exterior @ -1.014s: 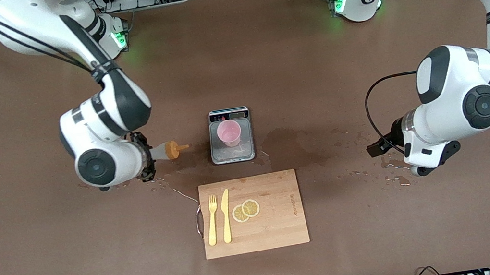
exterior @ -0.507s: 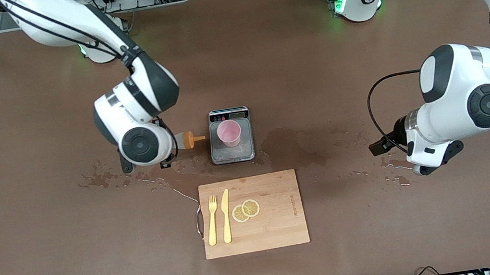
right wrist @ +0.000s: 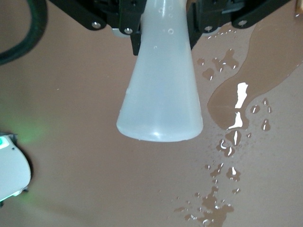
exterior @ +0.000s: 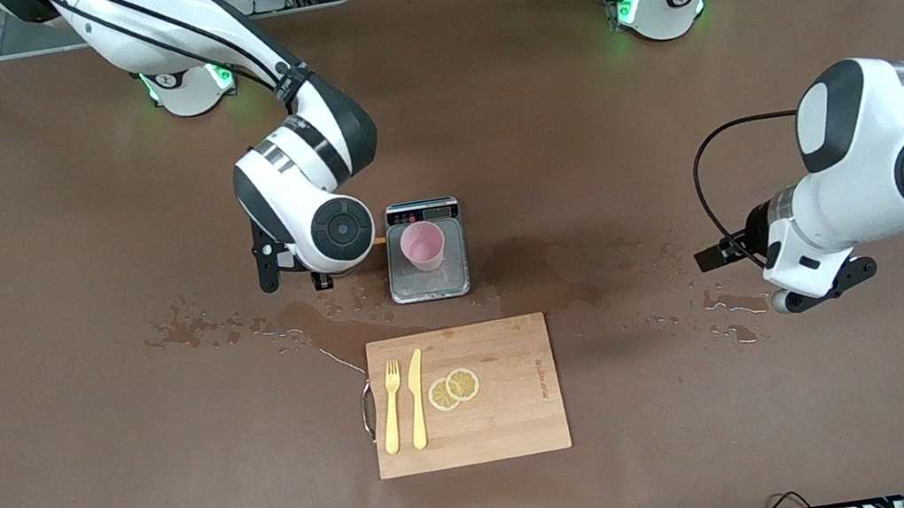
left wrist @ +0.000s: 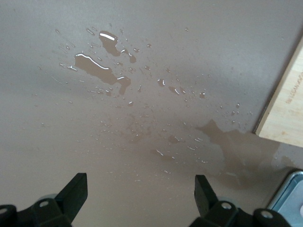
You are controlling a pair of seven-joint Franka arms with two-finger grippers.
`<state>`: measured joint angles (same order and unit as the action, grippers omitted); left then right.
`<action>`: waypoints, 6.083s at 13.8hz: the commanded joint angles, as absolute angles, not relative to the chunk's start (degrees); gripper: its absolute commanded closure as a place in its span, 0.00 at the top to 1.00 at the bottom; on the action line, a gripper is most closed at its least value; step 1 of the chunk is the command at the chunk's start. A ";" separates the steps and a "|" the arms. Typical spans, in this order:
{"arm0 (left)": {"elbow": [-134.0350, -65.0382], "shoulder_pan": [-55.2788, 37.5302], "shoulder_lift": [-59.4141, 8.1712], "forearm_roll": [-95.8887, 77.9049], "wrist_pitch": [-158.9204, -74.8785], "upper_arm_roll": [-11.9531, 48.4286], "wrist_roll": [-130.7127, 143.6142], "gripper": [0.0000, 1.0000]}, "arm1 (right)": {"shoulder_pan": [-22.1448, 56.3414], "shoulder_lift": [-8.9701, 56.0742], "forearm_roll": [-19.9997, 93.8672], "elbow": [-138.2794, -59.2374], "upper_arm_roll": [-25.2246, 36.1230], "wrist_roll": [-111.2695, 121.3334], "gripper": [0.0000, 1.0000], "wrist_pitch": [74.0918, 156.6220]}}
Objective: Add sauce to pink cup with both arms
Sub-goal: 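Tilt the orange-capped bottle over the pink cup with the right gripper, then pull the bottle back with the right gripper while the left gripper rises, then lower the bottle onto the table with the right gripper, then open the right gripper and release the bottle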
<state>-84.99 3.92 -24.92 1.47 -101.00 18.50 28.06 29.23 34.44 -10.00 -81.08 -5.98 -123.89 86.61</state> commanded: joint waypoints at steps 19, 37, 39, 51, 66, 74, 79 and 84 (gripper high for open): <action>-93.60 -3.52 0.52 -1.84 -91.41 6.77 7.82 1.00 | 27.08 39.99 -11.17 -70.22 -5.62 -122.63 0.06 76.29; -92.02 -3.08 5.71 -1.84 -84.90 5.36 2.72 1.00 | -1.74 36.39 7.82 -72.16 -5.89 -61.21 0.20 74.88; -92.11 -2.12 5.63 -1.93 -84.90 5.45 2.64 1.00 | -7.26 36.47 11.58 -73.56 -5.80 -53.04 0.23 74.80; -90.70 -2.11 4.22 -2.55 -84.38 6.50 3.60 1.00 | -26.70 42.09 27.16 -83.50 -5.80 -28.14 0.21 72.34; -90.70 -4.75 2.72 -3.60 -84.11 2.20 2.55 1.00 | -33.31 53.70 33.92 -82.27 -5.71 -19.86 0.44 75.40; -90.79 -4.48 2.72 -3.60 -84.11 2.29 2.55 1.00 | -32.96 53.53 34.01 -75.78 -5.80 -20.65 1.00 77.96; -90.79 -4.22 2.11 -3.52 -84.11 2.20 2.46 1.00 | -32.26 51.77 33.58 -70.41 -6.06 -21.00 1.00 74.90; -90.70 -4.48 2.28 -3.52 -84.11 2.55 2.90 1.00 | -26.46 48.70 30.32 -66.80 -5.97 -25.03 1.00 69.26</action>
<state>-91.59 -4.09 2.24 -2.49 -85.10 2.72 3.64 -28.46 50.48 32.12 -67.28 -5.93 -22.02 70.34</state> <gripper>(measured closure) 0.000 0.000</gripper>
